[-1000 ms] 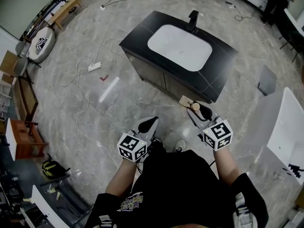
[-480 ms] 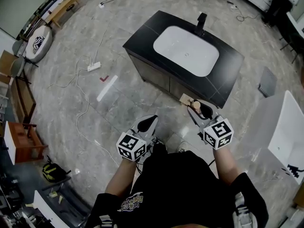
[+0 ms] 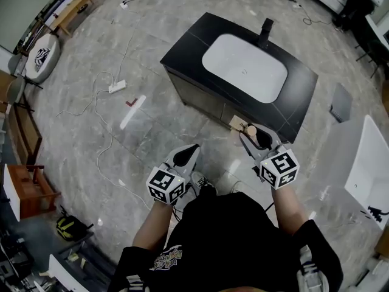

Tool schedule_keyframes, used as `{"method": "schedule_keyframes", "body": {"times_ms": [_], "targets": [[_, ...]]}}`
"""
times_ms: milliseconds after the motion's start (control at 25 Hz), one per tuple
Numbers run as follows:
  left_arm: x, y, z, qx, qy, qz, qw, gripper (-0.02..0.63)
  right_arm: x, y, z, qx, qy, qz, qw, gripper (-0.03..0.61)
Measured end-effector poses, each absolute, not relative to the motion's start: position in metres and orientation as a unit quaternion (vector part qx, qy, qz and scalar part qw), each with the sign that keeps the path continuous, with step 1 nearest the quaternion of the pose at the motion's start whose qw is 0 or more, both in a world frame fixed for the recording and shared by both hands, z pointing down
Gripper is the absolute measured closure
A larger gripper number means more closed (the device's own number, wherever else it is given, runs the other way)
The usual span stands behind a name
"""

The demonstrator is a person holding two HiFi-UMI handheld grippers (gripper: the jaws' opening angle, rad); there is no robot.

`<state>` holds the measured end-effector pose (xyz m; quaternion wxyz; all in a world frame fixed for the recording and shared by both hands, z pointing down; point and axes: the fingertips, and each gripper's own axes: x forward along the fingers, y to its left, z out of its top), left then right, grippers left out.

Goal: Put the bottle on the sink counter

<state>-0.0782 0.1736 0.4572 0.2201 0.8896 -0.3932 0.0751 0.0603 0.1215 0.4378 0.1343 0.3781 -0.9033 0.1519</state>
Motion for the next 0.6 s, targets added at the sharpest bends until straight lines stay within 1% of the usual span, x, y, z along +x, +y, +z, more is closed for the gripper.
{"method": "schedule_keyframes", "body": {"times_ms": [600], "targets": [[-0.144,0.159,0.460,0.893,-0.386,0.075,0.219,0.614,-0.005,0.104,0.442,0.384,-0.901,0.155,0.131,0.411]]}}
